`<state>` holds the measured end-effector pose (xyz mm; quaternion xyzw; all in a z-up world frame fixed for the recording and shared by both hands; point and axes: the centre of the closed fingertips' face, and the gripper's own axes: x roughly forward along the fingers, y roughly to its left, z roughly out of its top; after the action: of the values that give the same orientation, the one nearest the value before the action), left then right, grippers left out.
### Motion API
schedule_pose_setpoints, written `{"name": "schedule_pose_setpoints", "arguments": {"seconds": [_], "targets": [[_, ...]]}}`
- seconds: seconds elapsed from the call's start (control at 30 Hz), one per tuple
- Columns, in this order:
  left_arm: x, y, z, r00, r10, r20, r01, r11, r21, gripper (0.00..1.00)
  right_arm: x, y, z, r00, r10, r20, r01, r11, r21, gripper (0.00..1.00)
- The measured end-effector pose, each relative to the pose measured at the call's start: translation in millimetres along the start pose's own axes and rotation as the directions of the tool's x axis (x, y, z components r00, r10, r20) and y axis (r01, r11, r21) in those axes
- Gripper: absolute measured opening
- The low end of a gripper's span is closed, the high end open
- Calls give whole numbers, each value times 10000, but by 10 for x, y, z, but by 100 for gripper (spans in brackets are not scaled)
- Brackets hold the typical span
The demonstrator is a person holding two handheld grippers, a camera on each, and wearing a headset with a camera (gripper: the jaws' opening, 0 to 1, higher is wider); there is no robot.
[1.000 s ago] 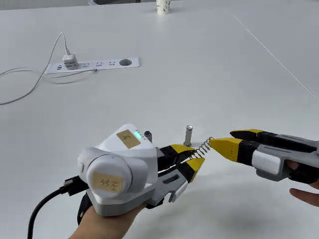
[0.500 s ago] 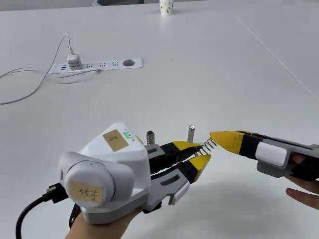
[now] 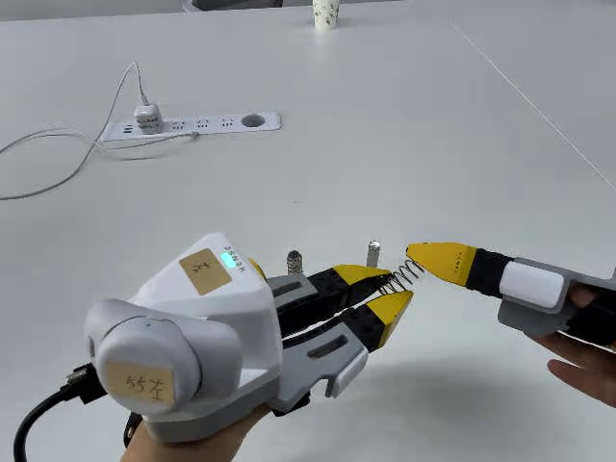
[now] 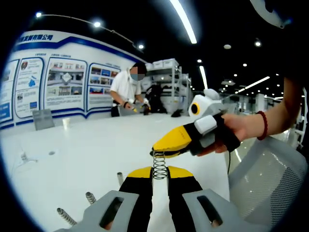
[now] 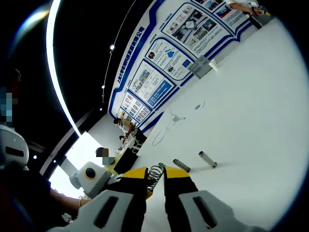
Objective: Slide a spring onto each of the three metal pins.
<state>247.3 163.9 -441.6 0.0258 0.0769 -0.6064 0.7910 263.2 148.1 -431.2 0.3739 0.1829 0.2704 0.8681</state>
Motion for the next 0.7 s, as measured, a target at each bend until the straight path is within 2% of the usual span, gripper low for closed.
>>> {"name": "schedule_pose_setpoints", "arguments": {"seconds": [0.33, 0.5, 0.7], "targets": [[-2, -4, -33, 9996, 144, -250, -144, 9999, 25, 11, 16, 26, -17, 10000, 69, -54, -70, 9998, -166, 12], [-1, 0, -70, 9989, 198, -436, -195, 9998, 87, 11, 30, 57, -29, 9998, 14, -175, -30, 9958, -915, 12], [-1, 14, -108, 9973, 324, -660, -307, 9992, 262, 13, 44, 69, -15, 9993, -265, -270, 209, 9815, -1904, 11]]}}
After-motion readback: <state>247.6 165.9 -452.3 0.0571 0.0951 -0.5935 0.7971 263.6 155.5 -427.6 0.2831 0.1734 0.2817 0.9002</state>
